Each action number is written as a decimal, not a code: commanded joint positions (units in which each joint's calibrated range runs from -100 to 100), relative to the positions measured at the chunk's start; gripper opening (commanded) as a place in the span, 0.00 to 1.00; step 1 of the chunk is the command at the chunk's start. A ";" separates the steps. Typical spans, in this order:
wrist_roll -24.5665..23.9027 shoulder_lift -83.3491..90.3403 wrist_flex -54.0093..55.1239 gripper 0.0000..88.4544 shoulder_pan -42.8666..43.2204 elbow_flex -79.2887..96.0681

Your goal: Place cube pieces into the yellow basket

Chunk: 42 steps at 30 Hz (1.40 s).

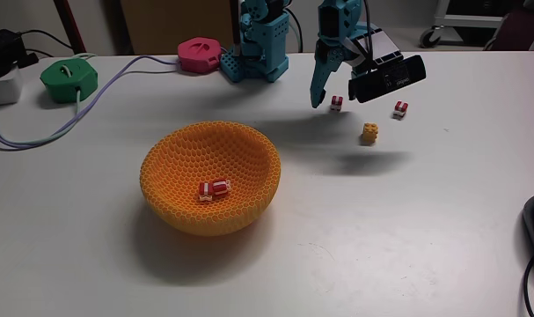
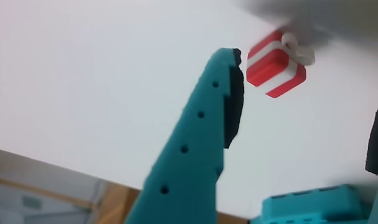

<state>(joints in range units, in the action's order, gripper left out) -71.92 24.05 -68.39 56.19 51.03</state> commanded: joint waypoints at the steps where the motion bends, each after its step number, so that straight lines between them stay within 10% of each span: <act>1: 0.29 0.38 1.05 0.37 -1.02 0.82; 19: 3.52 0.09 -1.21 0.08 -5.77 -0.43; 27: 25.45 -6.25 -29.79 0.08 -33.64 -47.52; 35: 45.62 -10.04 3.49 0.08 -56.00 -45.02; 42: 47.62 -8.14 6.35 0.50 -60.20 -35.58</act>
<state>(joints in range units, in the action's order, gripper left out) -25.13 13.92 -62.40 -3.48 15.27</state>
